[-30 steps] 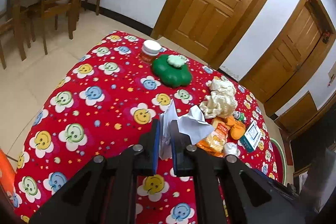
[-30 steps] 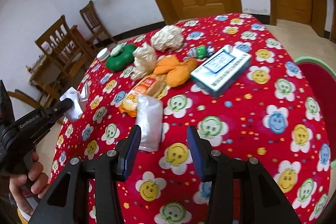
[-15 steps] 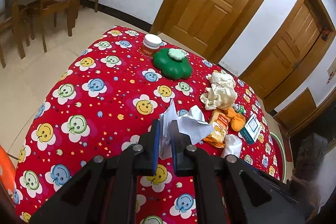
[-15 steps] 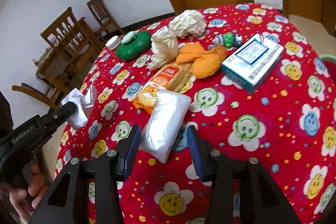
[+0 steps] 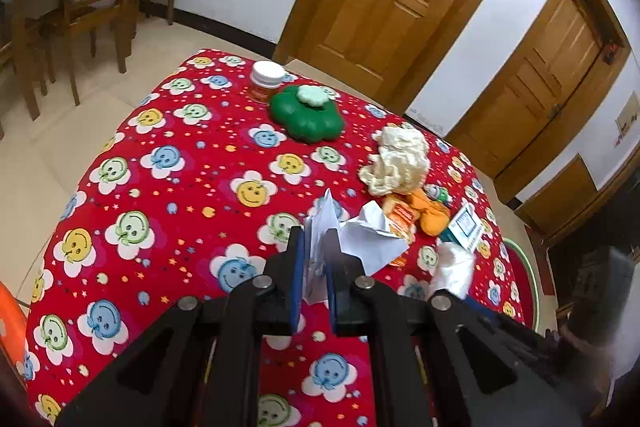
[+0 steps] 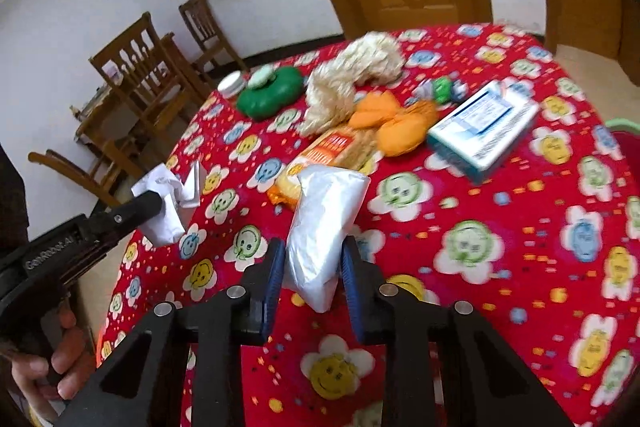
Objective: Collect trash
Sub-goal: 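Grasp the clear plastic bag with the right tool and lift it toward the bucket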
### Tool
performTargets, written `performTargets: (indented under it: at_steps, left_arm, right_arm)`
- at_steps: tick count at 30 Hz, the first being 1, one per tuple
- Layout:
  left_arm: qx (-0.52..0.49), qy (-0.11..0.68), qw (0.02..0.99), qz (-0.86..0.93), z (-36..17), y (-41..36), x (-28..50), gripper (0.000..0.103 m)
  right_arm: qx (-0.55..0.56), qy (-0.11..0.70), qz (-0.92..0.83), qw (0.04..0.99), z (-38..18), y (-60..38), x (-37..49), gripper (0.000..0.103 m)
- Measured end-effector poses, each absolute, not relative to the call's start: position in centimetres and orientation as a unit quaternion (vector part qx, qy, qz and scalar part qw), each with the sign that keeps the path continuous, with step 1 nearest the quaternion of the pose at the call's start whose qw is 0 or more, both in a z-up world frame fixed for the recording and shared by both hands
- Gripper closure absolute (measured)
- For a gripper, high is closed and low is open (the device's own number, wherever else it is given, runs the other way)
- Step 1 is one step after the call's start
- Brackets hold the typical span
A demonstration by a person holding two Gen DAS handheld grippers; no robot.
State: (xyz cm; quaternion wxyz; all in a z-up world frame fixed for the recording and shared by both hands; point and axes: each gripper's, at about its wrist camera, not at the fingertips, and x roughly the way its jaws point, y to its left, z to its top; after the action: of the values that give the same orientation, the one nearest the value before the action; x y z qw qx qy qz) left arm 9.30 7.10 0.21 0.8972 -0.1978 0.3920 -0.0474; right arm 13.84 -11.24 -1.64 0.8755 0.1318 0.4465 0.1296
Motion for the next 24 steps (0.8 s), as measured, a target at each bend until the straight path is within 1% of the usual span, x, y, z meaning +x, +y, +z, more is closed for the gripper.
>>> performTargets:
  at_steps: [5,14,24]
  left_arm:
    - [-0.194,0.395,0.895,-0.077,1.0,5.3,9.1,0.094]
    - [-0.169,0.407,0.885,-0.149,2.4,-0.2,9.3,0.094]
    - [-0.12,0.431,0.865,-0.229,3.2,-8.9,11.4,0.094]
  right_arm:
    - [0.137,0.428,0.112,0.886,0.3,-13.7,11.7,0.075]
    - [0.173,0.394,0.059,0.901,2.5,-19.6,8.4,0.075]
    - [0.19,0.366,-0.029,0.911,3.0,-26.9,6.1,0.075]
